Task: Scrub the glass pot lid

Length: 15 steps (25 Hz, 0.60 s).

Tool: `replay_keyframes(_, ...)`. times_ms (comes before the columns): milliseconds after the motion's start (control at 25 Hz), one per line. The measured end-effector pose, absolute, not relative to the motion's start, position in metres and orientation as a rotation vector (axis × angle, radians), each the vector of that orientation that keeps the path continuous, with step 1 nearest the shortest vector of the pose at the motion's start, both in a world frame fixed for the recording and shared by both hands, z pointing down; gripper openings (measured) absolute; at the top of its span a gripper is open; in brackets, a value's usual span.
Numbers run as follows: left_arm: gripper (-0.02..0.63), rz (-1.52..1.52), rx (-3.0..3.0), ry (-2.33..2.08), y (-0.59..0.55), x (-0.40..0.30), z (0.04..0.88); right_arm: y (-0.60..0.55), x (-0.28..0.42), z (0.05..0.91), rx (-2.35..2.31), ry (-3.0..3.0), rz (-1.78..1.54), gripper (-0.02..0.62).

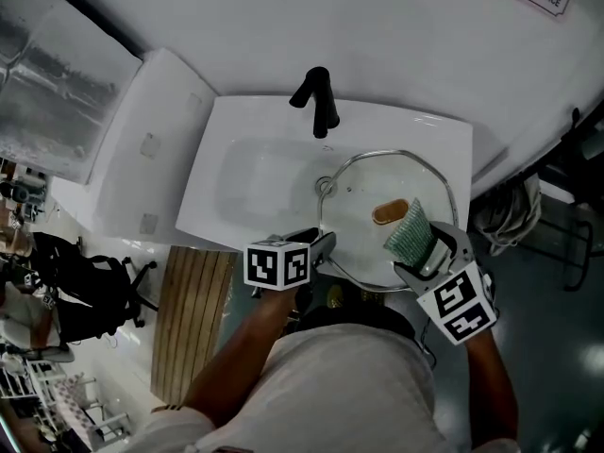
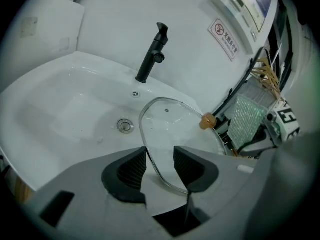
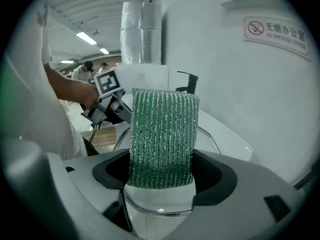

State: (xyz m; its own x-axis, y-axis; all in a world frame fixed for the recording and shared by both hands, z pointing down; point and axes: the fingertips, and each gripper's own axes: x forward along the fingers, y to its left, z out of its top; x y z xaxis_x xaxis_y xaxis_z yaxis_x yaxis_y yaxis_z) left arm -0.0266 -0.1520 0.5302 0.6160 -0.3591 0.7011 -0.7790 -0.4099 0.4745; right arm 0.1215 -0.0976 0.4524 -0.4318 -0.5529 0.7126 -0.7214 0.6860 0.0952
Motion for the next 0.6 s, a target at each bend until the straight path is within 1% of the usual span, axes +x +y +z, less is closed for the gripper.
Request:
replay_keyframes(280, 0.183, 0.638, 2.018, -0.898, -0.153, -0.026, 0.529, -0.066, 0.088, 0.481, 0.796, -2.035, 0.081, 0.348)
replay_keyframes(600, 0.183, 0.643, 2.015, -0.901, -0.153, -0.026, 0.529, -0.059, 0.078, 0.498, 0.752, -2.013, 0.045, 0.348)
